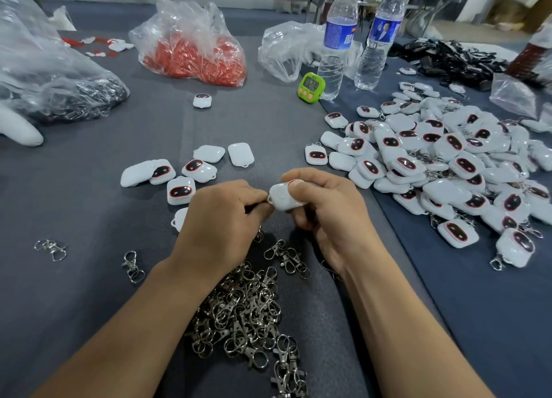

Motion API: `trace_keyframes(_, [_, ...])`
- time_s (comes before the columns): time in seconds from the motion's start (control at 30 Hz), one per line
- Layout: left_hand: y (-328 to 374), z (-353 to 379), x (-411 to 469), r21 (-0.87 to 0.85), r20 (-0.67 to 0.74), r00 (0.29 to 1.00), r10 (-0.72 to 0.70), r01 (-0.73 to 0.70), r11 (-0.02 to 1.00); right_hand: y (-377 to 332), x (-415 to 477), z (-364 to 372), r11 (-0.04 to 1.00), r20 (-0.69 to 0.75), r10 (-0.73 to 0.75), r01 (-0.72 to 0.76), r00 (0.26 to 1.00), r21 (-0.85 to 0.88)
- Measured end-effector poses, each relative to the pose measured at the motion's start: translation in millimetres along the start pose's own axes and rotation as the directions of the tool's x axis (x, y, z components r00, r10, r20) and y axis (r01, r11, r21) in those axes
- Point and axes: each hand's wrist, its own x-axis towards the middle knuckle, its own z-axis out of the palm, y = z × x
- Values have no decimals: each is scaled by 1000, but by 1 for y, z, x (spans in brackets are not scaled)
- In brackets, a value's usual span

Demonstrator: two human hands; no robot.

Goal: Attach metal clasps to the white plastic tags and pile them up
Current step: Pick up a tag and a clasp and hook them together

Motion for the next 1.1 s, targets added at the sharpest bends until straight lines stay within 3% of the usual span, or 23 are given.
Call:
trace_keyframes(0.07, [1, 0, 0, 6, -44, 999, -7, 8, 1000, 0, 0, 0, 999, 3, 15, -15, 1000, 37])
trace_keyframes(0.13, [2, 0, 1, -139, -36, 993, -109, 103, 985, -2, 0, -1, 996, 19, 33, -34, 999, 81])
trace_keyframes(0.33, [8, 1, 10, -595, 225, 922, -316, 387, 704, -5, 1, -3, 968, 66, 84, -97, 994, 230])
trace_keyframes(0.4, [11, 1, 11, -653, 278, 900, -335, 433, 622, -7, 1, -3, 950, 88, 81, -104, 993, 295])
trace_keyframes(0.5, [13, 0, 11, -673, 284, 889, -360, 452, 586, -7, 0, -2, 944, 103, 75, -104, 992, 313])
trace_keyframes(0.57, [12, 1, 10, -643, 222, 898, -379, 427, 636, -6, 1, 1, 951, 80, 79, -100, 994, 292])
trace_keyframes(0.63, [11, 0, 7, -544, 127, 928, -350, 360, 758, -5, 1, 2, 964, 34, 84, -90, 996, 251])
trace_keyframes(0.7, [10, 0, 4, -348, 46, 967, -249, 249, 904, -3, 1, 3, 972, -11, 85, -80, 996, 222])
trace_keyframes(0.77, [9, -2, 3, -111, 19, 990, -141, 143, 983, -2, 0, 4, 979, -40, 76, -67, 996, 193])
trace_keyframes(0.87, [8, -4, 0, 241, 43, 999, -31, 20, 970, 3, -1, 8, 999, -71, 16, -14, 997, 40])
trace_keyframes(0.93, [9, -2, -2, 367, 54, 998, 10, -30, 930, 5, -2, 11, 999, -78, -15, 12, 997, -35])
trace_keyframes(1.03, [10, 0, -3, 300, 7, 999, -32, 28, 954, 4, -2, 12, 1000, -88, -7, 5, 996, -20])
trace_keyframes(1.1, [10, 0, -1, 54, -23, 989, -149, 150, 987, 1, 0, 10, 997, -85, 38, -32, 996, 72])
